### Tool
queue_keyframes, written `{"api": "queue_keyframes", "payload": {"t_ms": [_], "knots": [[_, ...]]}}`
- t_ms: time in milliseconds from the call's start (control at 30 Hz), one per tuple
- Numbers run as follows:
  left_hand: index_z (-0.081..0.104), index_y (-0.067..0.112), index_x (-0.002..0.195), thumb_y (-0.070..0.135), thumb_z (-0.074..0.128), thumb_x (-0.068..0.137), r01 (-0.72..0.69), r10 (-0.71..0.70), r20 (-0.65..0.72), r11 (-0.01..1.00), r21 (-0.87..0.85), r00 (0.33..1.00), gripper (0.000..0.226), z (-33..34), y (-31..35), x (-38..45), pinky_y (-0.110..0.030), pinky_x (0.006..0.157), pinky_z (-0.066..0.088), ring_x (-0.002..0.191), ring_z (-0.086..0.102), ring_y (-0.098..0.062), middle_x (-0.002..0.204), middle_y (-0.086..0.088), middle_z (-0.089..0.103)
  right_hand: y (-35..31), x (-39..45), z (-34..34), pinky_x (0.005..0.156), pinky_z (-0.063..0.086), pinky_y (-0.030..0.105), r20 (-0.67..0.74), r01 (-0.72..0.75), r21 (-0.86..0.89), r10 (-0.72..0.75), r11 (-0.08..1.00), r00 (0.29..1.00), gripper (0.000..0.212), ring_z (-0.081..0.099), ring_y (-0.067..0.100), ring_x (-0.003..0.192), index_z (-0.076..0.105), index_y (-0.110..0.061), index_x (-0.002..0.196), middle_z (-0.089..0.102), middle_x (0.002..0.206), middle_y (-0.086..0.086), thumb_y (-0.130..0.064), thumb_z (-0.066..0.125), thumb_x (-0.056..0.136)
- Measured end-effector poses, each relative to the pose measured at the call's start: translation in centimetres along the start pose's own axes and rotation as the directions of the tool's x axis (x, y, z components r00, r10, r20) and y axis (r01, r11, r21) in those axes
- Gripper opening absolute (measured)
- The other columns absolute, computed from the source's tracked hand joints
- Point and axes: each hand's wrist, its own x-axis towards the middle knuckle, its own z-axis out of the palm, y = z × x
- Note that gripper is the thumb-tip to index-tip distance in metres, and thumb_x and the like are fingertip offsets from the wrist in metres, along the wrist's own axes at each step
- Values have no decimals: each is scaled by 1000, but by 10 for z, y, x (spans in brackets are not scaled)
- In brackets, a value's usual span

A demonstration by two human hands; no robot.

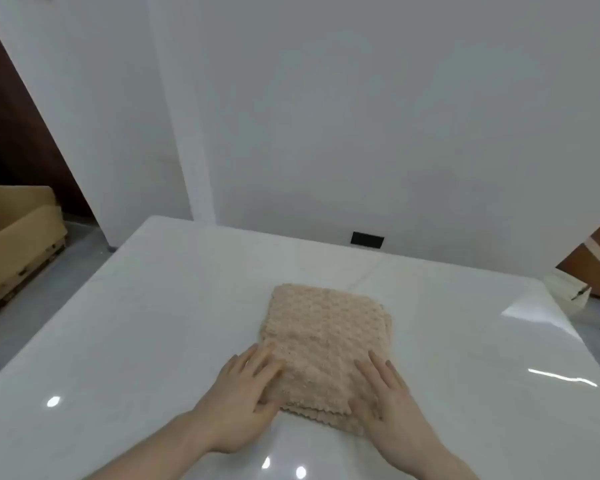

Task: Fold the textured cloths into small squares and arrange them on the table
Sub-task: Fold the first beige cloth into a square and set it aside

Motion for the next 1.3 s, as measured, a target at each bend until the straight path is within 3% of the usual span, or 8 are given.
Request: {"api": "queue_keyframes", "payload": {"t_ms": [133,200,300,533,700,867,1067,1300], "knots": [[-10,45,159,63,32,100,-49,54,-67,996,76,996,75,72,-31,28,-36,128,-2,153,-21,-5,164,25,-24,52,24,69,129,7,37,-49,50,-56,-53,997,997,73,-12,6,156,12,-46,159,-13,164,-29,-62,44,96],[-11,47,158,62,35,101,-76,90,-194,994,75,977,75,105,-40,28,-35,127,-3,153,-20,-3,165,28,-18,69,21,100,127,14,40,-174,112,-63,-121,992,977,74,-6,5,157,17,-44,160,0,168,-26,-63,40,93],[5,48,159,61,37,102,-106,117,-361,993,50,925,67,124,-48,29,-28,127,2,154,-10,1,165,31,-6,80,23,117,125,15,36,-322,161,-57,-170,985,931,72,2,0,156,26,-45,158,11,166,-29,-59,50,92],[48,42,147,50,31,105,-176,195,-549,980,87,813,46,138,-61,32,-23,120,19,149,19,-2,158,28,28,87,25,126,123,13,23,-456,222,-4,-199,975,867,66,8,-8,152,39,-47,149,20,159,-36,-50,68,90],[66,36,130,40,41,105,-224,241,-661,968,111,711,35,140,-62,27,-16,107,33,124,44,1,132,29,55,89,18,130,123,24,26,-560,227,-51,-216,973,800,49,33,4,147,59,-29,142,47,151,-18,-39,66,94],[73,28,116,28,59,102,-202,148,-713,979,9,685,20,141,-59,18,-24,98,44,108,54,-7,115,20,69,85,1,128,114,29,21,-598,149,-19,-131,989,790,41,47,13,135,69,-23,131,60,139,-11,-27,69,91],[72,27,99,29,48,106,-192,109,-737,981,-29,667,25,140,-54,9,-26,79,40,90,54,-13,96,14,71,90,-9,131,106,46,26,-659,133,11,-93,991,746,26,60,12,125,77,-27,119,68,130,-14,-33,64,97],[75,31,104,34,70,93,-276,211,-735,961,35,644,13,141,-56,13,-21,92,47,101,55,-3,106,25,70,91,-6,132,90,42,20,-708,158,-9,-118,987,697,22,64,14,110,78,-27,112,73,115,-14,-19,63,98]]}}
